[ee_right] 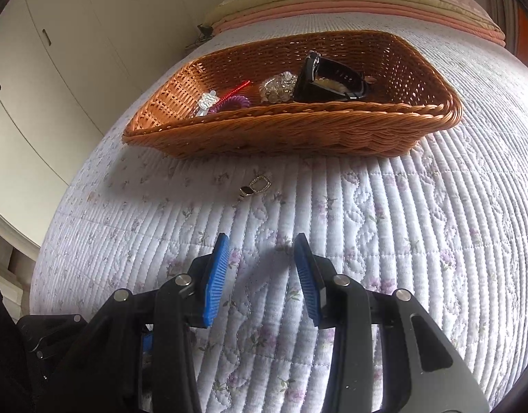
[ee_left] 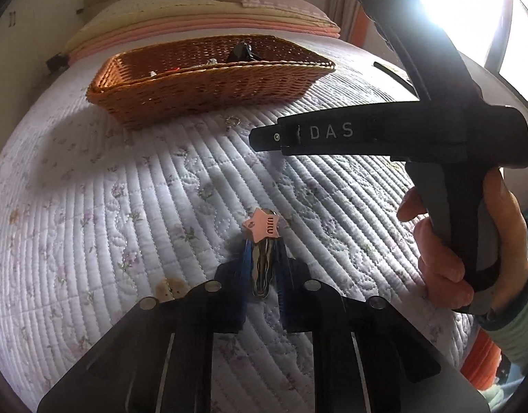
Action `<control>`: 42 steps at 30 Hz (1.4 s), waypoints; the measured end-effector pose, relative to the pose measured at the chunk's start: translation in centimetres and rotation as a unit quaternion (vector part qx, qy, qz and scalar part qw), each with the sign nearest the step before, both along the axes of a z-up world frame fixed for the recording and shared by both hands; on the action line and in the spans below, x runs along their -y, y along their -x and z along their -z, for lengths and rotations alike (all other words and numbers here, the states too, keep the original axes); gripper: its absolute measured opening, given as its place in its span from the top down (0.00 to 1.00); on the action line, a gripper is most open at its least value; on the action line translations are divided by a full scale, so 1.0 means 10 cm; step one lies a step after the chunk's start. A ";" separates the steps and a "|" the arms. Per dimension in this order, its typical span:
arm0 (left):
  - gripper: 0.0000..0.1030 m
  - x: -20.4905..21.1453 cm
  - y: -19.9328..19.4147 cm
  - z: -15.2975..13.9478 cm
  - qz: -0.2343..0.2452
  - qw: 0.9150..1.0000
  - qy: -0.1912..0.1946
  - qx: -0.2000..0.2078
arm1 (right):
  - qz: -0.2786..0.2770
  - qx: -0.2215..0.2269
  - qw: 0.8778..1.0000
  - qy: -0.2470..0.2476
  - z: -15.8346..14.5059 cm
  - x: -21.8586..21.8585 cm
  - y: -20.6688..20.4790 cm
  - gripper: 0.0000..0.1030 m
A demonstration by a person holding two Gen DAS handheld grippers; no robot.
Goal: Organize jewelry
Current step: 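Grasp the second pink star-tag key with the left tool, then carry the key into the basket and open the left tool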
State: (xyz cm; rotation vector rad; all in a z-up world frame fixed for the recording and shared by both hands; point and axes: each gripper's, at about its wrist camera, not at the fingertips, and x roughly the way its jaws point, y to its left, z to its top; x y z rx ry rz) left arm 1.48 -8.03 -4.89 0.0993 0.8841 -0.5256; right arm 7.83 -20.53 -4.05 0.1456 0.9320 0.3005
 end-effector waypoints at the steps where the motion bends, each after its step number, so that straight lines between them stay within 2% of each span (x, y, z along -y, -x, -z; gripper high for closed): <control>1: 0.88 -0.02 0.00 -0.01 -0.007 1.000 0.003 0.004 | -0.001 0.004 1.000 0.005 -0.01 -0.02 0.01 0.65; 6: 0.88 -0.32 -0.05 -0.07 -0.097 0.995 -0.009 0.027 | -0.001 0.010 1.000 0.011 -0.04 -0.19 -0.10 0.65; 9: 0.88 -0.51 -0.13 -0.05 -0.123 0.992 0.016 0.015 | 0.007 0.010 1.000 0.021 -0.03 -0.28 -0.22 0.65; 11: 0.88 -0.59 -0.16 -0.02 -0.124 0.992 0.039 0.005 | 0.012 0.001 1.000 0.027 0.01 -0.33 -0.32 0.67; 14: 0.88 -0.65 -0.11 -0.03 -0.123 0.991 0.047 0.007 | 0.010 0.008 0.999 0.040 0.03 -0.40 -0.39 0.68; 18: 0.88 -0.63 -0.09 0.00 -0.121 0.991 0.054 0.007 | 0.014 0.014 0.998 0.068 0.06 -0.46 -0.48 0.81; 21: 0.88 -0.60 -0.07 0.00 -0.120 0.991 0.060 0.006 | 0.014 0.012 0.999 0.051 0.07 -0.37 -0.46 0.91; 25: 0.88 -0.57 -0.06 0.00 -0.119 0.991 0.055 0.012 | 0.011 0.016 0.999 0.048 0.05 -0.30 -0.34 0.92; 35: 0.88 -0.52 -0.05 -0.05 -0.099 0.993 0.058 0.027 | 0.012 0.053 0.998 0.040 -0.10 0.14 0.35 0.92; 38: 0.88 -0.52 0.01 -0.16 -0.095 0.992 0.066 0.043 | 0.007 0.058 0.998 0.030 -0.17 0.24 0.50 0.92; 42: 0.88 -0.51 0.07 -0.42 -0.087 0.989 0.092 0.072 | 0.003 0.093 0.995 0.029 -0.50 0.31 0.68 0.92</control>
